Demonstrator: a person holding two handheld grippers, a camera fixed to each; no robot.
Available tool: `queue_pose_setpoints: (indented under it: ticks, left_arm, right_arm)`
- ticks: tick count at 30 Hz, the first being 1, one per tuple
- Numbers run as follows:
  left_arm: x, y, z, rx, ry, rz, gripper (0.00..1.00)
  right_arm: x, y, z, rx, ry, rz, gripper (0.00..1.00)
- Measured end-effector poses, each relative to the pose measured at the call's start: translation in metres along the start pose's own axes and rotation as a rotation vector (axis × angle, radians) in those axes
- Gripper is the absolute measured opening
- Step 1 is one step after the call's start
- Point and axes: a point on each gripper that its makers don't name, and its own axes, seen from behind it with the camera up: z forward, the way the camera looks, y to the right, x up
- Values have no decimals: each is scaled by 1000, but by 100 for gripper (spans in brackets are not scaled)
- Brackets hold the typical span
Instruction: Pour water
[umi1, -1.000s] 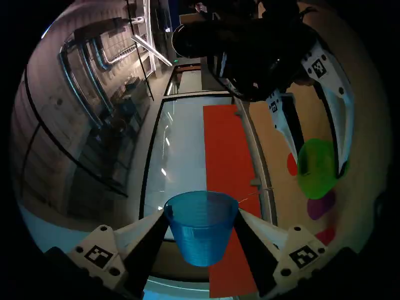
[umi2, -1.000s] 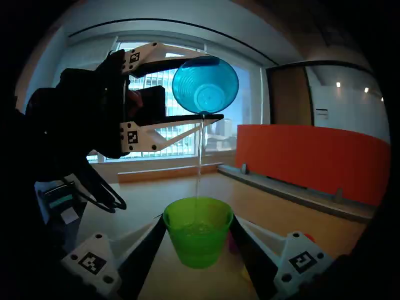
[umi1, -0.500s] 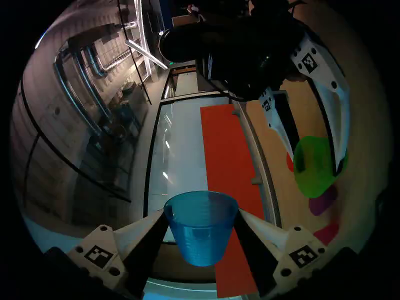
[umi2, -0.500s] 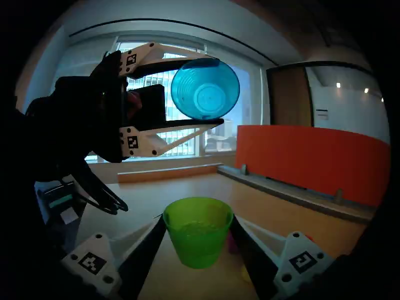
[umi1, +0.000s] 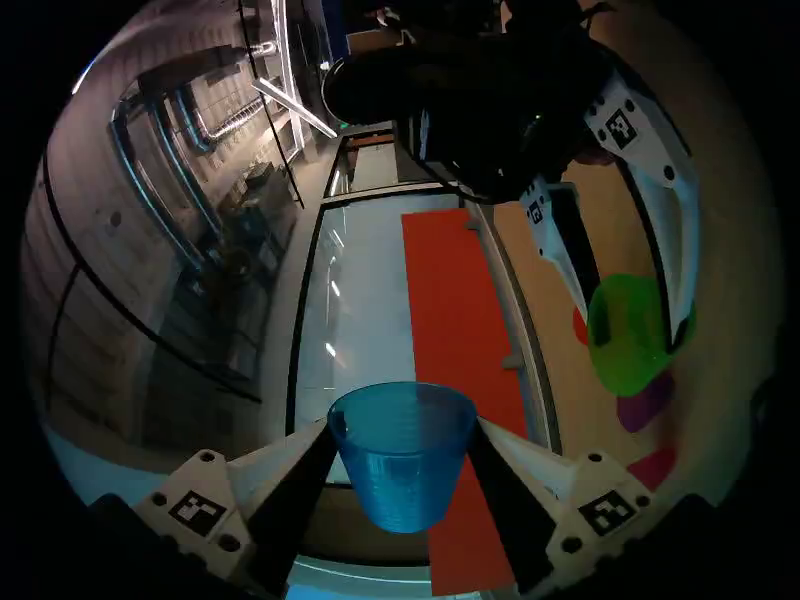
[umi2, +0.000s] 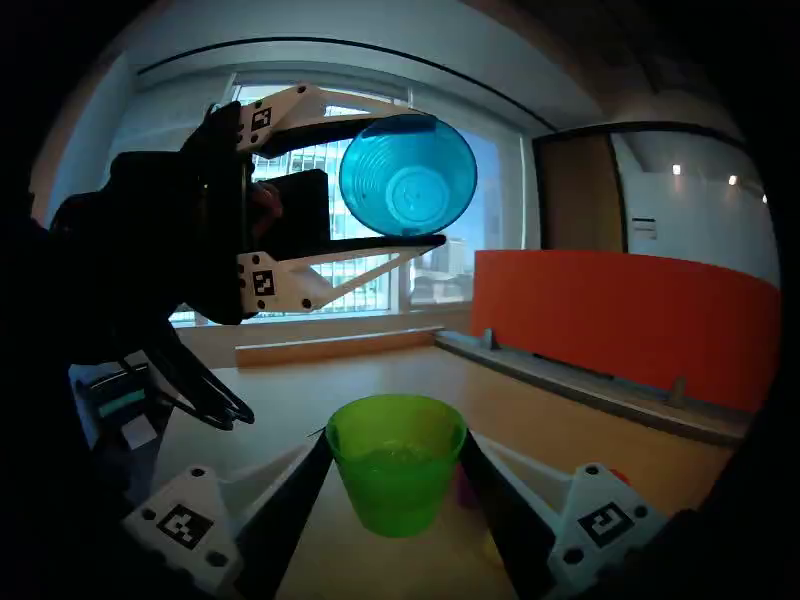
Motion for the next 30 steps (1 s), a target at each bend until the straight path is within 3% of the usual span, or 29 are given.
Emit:
queue_pose_setpoints:
  ticks: [5,11,30]
  left_arm:
    - [-4,-2,1,-3,-3,-43,86]
    - [-11,-5,2,-5,-7,-161,86]
    - [-21,-3,5,-56,9,-798,86]
  right_arm:
    - [1,1,0,-2,2,0,91]
    - [1,3,-1,-6,4,-1,91]
    - [5,4,-6,-10,13,2,91]
